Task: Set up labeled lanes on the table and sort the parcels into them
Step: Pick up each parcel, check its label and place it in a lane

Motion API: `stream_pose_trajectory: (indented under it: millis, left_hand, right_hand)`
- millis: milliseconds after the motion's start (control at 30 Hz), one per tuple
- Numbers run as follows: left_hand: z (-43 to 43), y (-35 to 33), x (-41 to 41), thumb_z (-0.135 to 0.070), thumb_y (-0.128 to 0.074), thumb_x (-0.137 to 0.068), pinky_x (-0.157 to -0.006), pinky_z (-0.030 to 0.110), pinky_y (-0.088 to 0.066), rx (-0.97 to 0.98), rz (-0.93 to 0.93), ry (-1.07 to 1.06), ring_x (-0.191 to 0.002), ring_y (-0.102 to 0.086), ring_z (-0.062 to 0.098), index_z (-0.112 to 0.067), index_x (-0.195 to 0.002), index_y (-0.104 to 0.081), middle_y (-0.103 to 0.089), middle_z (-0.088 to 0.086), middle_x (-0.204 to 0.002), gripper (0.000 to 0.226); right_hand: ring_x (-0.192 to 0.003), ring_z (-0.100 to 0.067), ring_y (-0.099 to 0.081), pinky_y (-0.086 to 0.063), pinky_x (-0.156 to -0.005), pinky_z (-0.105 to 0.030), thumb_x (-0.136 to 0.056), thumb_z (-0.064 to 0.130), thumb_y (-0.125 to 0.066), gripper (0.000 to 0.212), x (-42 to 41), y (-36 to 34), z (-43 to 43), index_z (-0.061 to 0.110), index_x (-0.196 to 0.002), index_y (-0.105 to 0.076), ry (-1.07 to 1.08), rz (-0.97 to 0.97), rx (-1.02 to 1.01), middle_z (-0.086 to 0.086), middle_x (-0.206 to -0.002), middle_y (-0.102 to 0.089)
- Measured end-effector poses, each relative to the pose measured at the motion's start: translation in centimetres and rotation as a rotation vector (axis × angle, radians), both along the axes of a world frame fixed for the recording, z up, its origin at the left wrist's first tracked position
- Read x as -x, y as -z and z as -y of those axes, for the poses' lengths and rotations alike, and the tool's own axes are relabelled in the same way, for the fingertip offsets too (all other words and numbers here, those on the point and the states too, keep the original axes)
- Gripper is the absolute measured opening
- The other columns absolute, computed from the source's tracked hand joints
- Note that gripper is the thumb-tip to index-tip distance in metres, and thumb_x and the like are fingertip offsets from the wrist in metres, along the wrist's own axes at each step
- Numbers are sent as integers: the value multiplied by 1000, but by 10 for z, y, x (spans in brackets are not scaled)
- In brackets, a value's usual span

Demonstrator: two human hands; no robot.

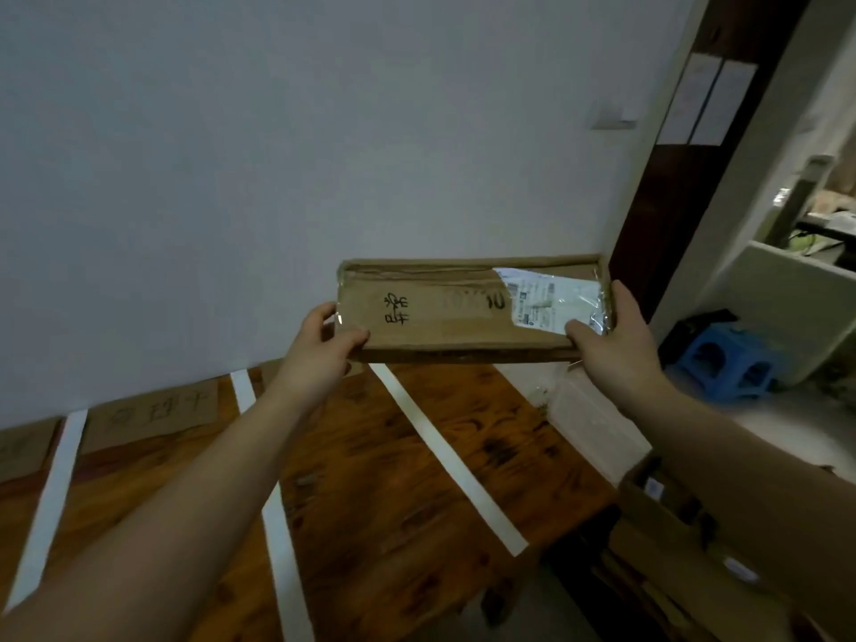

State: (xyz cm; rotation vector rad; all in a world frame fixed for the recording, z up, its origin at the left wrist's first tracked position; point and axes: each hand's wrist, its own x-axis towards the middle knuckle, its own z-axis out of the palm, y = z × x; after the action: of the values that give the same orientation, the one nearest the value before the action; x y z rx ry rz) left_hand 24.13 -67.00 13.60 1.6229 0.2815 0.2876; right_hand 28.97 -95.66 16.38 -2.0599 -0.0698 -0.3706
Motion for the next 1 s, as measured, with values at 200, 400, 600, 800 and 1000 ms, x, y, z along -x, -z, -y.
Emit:
stream_pose_trajectory:
  millis: [200,400,600,800,1000]
  left_hand:
    - [33,24,-48,-25,-57,-92,-88,37,-50,-19,-106,-70,-107,-56,20,-24,-138,-36,-52,1,-126,51]
    - [41,71,-114,-24,-59,-91,-95,44,-48,22,-244,-121,-109,-55,23,-22,-142,-33,-51,4,-131,57]
    - [60,108,-168,-26,-58,-92,-90,33,-43,35,-382,-126,-106,-49,17,-21,-145,-27,-48,1,-131,62]
    - [83,140,-207,-25,-56,-93,-81,29,-43,39,-520,-183,-102,-48,16,-21,-143,-31,-48,5,-134,56]
    - [105,178,-244,-18,-55,-94,-77,26,-46,73,-648,-230,-97,-52,14,-19,-143,-33,-51,6,-130,54]
  right_hand:
    - [-110,-11,-43,-36,-95,-28,-94,13,-56,57,-83,25,31,20,-145,-30,-106,-115,16,8,-118,-43]
    - [-102,-13,-47,-42,-88,-29,-91,12,-59,54,-168,77,29,15,-139,-36,-144,-222,84,1,-118,-50]
    - [-110,-23,-50,-45,-94,-40,-89,13,-63,63,-242,114,38,13,-143,-32,-148,-313,181,-11,-132,-50]
    - [-116,-31,-51,-48,-94,-48,-88,14,-62,65,-307,154,45,14,-145,-29,-231,-427,219,-12,-134,-49]
    - [-98,-16,-50,-39,-78,-27,-88,5,-57,55,-364,200,55,21,-137,-38,-345,-503,214,-3,-119,-56]
